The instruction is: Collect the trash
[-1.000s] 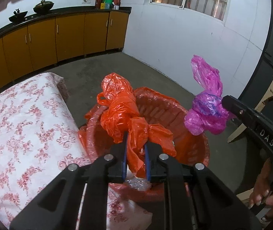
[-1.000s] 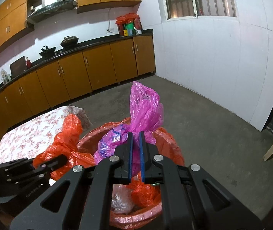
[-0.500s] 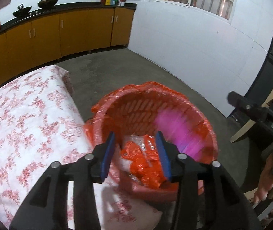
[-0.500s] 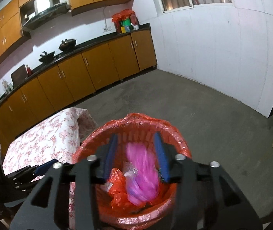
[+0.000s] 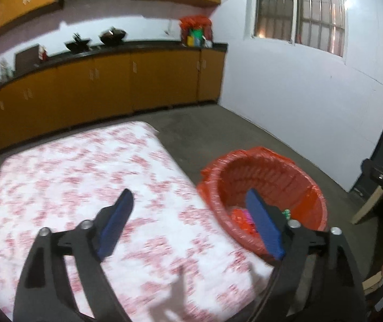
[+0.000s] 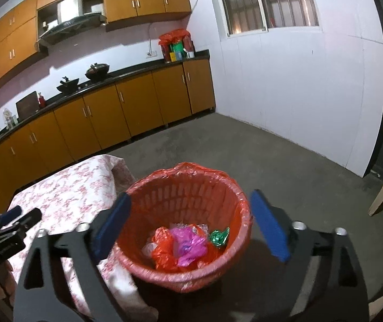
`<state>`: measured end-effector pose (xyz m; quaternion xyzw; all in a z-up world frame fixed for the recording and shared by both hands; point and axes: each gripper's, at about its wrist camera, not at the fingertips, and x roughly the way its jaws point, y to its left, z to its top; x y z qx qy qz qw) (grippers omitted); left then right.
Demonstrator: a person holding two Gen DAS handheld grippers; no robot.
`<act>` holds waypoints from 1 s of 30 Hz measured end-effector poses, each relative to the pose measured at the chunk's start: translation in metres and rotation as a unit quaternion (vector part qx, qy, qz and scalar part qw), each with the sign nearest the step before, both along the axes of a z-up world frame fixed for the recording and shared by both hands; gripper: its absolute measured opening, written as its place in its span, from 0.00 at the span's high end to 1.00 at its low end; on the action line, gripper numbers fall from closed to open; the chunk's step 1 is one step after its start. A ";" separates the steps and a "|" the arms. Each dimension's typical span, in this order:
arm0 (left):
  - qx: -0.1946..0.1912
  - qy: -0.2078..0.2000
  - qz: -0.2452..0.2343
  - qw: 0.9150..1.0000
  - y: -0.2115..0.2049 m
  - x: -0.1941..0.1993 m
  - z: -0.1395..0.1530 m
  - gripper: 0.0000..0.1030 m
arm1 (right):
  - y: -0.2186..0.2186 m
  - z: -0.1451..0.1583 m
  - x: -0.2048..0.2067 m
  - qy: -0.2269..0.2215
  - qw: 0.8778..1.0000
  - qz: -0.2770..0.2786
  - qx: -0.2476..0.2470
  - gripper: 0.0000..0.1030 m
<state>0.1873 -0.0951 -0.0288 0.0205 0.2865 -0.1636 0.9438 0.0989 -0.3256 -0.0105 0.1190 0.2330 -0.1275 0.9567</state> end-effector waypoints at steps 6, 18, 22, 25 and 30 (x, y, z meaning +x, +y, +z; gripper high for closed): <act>0.022 -0.042 0.049 0.998 0.036 -0.050 0.012 0.04 | 0.037 0.003 -0.030 -0.007 0.998 0.005 -0.059 0.02; 0.028 -0.061 0.111 0.991 0.079 -0.115 0.015 0.04 | 0.089 0.003 -0.062 -0.015 0.996 0.037 -0.076 0.02; 0.031 -0.066 0.121 0.990 0.085 -0.128 0.015 0.04 | 0.104 0.002 -0.068 -0.016 0.995 0.050 -0.083 0.02; 0.028 -0.064 0.125 0.990 0.090 -0.134 0.014 0.04 | 0.113 0.001 -0.072 -0.017 0.994 0.058 -0.087 0.02; 0.022 -0.063 0.134 0.989 0.097 -0.144 0.014 0.04 | 0.126 0.001 -0.078 -0.022 0.993 0.067 -0.099 0.02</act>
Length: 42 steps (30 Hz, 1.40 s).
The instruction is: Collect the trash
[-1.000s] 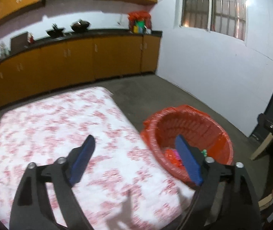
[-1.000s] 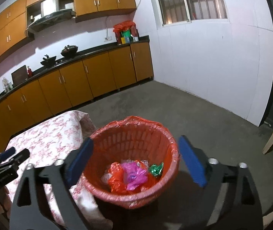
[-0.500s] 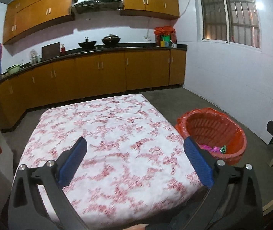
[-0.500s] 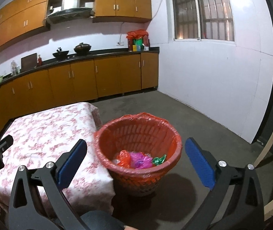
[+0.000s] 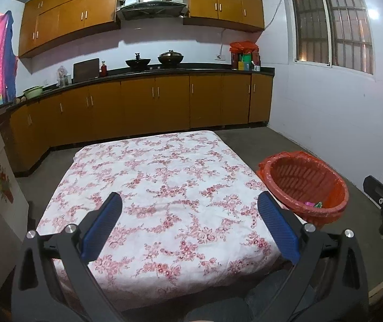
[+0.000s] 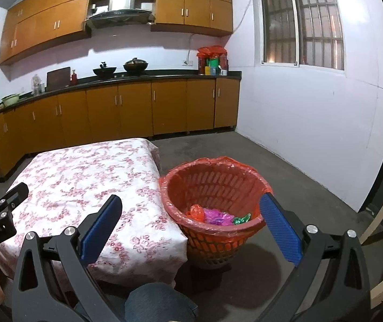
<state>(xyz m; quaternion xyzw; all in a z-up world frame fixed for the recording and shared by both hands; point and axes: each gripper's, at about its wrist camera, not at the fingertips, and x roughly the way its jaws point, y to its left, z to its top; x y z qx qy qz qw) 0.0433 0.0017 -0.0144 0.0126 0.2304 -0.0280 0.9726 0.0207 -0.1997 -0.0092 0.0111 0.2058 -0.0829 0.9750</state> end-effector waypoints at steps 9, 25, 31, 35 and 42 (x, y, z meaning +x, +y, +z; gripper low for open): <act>0.002 -0.020 0.019 1.000 0.009 -0.018 0.006 0.04 | 0.008 0.001 -0.009 -0.006 1.000 0.002 -0.001 0.02; -0.008 -0.012 0.024 1.000 0.015 -0.028 0.004 0.04 | 0.016 -0.003 -0.016 -0.001 1.000 0.003 0.004 0.02; -0.010 -0.011 0.024 1.000 0.014 -0.028 0.003 0.04 | 0.011 -0.003 -0.016 0.003 1.000 -0.007 0.005 0.02; -0.010 -0.009 0.023 1.000 0.013 -0.028 0.003 0.04 | 0.009 -0.003 -0.016 0.003 1.000 -0.014 0.001 0.02; -0.011 -0.008 0.022 1.000 0.012 -0.028 0.004 0.04 | 0.003 -0.003 -0.015 0.009 1.000 -0.025 0.002 0.02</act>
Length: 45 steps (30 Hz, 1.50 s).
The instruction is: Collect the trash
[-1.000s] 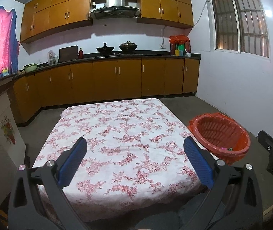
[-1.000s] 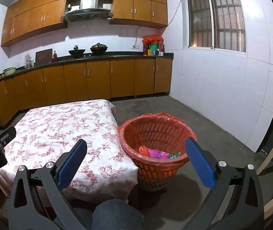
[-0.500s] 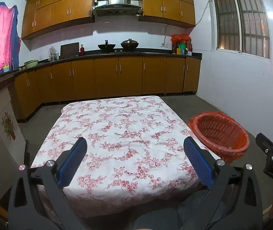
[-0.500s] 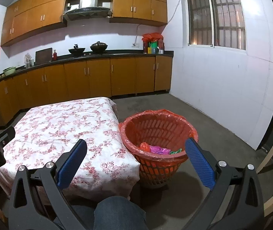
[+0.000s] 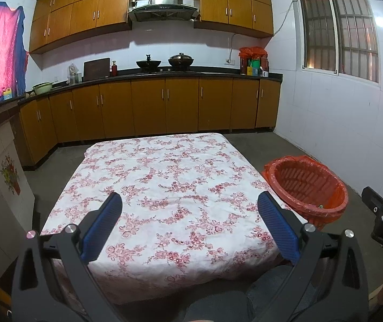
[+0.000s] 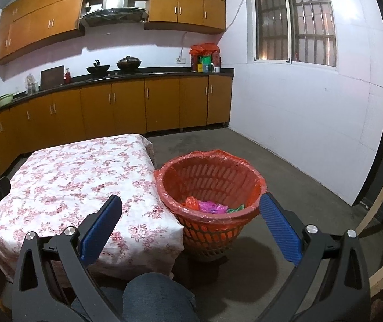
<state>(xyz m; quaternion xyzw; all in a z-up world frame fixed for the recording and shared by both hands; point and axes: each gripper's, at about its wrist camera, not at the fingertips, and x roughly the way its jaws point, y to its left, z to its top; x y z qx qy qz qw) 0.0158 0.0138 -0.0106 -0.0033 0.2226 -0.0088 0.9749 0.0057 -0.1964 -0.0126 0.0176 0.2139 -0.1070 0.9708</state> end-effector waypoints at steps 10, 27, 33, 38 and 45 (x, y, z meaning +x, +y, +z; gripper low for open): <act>-0.002 -0.002 0.000 1.000 -0.002 -0.001 0.001 0.04 | 0.000 0.001 0.000 -0.001 1.000 0.001 0.001 0.02; -0.002 -0.002 -0.001 1.000 -0.003 -0.001 0.002 0.04 | -0.001 0.000 0.000 0.001 1.000 0.003 0.002 0.02; -0.003 -0.002 0.001 1.000 -0.003 -0.001 0.002 0.04 | -0.001 0.000 0.001 0.001 1.000 0.003 0.002 0.02; -0.003 -0.002 0.002 1.000 -0.004 -0.001 0.002 0.04 | -0.001 0.000 0.001 0.001 1.000 0.003 0.002 0.02; -0.003 -0.002 0.001 1.000 -0.004 -0.001 0.002 0.04 | -0.001 0.000 0.001 0.001 1.000 0.003 0.003 0.02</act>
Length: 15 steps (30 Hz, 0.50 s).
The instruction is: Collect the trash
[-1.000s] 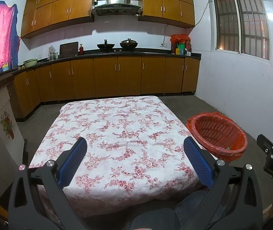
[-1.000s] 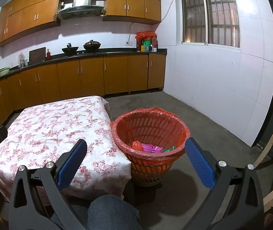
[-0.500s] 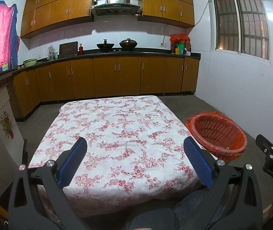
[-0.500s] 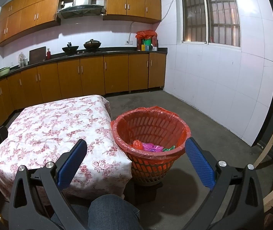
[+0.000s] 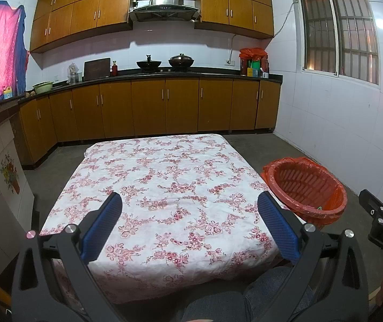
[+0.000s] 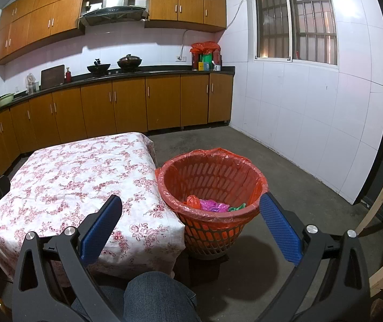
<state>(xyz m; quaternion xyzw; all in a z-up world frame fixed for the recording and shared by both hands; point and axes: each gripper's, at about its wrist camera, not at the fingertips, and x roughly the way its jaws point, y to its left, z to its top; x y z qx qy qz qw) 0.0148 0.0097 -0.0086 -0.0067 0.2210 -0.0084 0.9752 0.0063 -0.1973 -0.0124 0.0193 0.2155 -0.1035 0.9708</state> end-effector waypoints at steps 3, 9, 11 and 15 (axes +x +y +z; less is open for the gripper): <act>0.000 0.000 0.000 1.000 0.000 0.000 0.000 0.04 | 0.000 0.000 0.000 0.000 1.000 0.000 0.000 0.02; 0.000 0.000 0.000 1.000 0.000 0.000 0.000 0.04 | 0.000 0.001 0.000 0.000 1.000 0.000 0.000 0.02; 0.000 0.000 0.000 1.000 0.000 0.000 0.000 0.04 | 0.000 -0.001 0.000 0.000 1.000 -0.001 0.000 0.02; 0.001 0.000 0.000 1.000 0.000 0.000 0.000 0.04 | 0.000 -0.002 0.000 -0.001 1.000 0.000 0.000 0.02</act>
